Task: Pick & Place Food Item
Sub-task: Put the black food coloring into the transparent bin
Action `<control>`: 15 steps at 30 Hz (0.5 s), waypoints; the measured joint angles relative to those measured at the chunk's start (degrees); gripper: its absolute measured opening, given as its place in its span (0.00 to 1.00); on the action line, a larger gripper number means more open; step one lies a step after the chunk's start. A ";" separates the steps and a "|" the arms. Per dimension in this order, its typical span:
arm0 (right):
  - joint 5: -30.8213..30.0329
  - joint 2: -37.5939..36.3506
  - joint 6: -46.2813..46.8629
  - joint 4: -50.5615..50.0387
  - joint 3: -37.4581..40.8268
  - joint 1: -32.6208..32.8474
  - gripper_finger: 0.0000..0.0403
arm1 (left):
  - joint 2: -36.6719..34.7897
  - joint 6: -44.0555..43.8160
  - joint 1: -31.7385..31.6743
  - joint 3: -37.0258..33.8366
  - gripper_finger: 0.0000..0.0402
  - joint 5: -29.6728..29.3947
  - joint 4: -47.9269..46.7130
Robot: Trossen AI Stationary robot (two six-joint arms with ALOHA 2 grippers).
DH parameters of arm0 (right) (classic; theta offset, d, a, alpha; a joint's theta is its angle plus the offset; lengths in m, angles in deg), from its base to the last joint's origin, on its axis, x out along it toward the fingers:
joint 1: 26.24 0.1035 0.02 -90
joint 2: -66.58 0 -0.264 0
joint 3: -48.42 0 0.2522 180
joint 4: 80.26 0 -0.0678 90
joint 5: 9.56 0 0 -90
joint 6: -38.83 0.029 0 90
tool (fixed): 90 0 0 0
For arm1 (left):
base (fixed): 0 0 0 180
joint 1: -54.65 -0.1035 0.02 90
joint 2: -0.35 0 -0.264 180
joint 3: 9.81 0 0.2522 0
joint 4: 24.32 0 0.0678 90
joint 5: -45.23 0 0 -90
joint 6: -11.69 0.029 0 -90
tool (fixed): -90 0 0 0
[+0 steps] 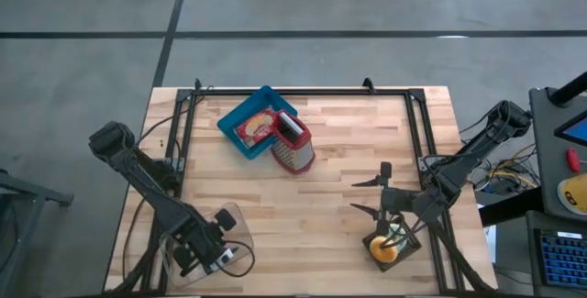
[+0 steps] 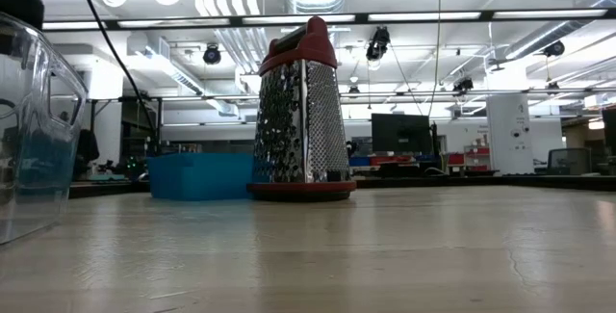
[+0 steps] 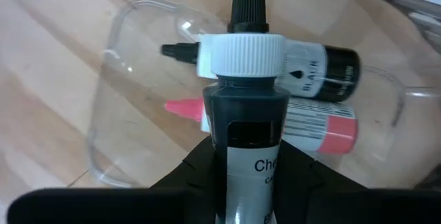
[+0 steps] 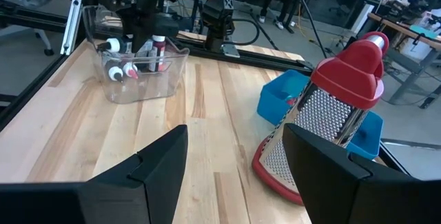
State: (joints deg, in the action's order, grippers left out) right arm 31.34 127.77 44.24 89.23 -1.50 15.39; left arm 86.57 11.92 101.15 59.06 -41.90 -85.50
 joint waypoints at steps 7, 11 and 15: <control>0.00 0.00 0.12 0.00 0.00 -0.01 0.58 | 0.00 1.53 0.00 0.00 0.24 1.02 0.21; 0.00 -0.02 0.17 0.01 0.00 -0.02 0.58 | 0.00 1.95 0.00 0.00 0.24 1.00 0.22; 0.00 -0.02 0.04 0.02 0.00 -0.02 0.58 | 0.00 1.97 -0.04 -0.02 0.25 0.50 0.28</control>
State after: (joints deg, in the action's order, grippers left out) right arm 31.35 127.75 44.28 89.25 -1.50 15.37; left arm 86.57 13.89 101.11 59.04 -41.40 -85.22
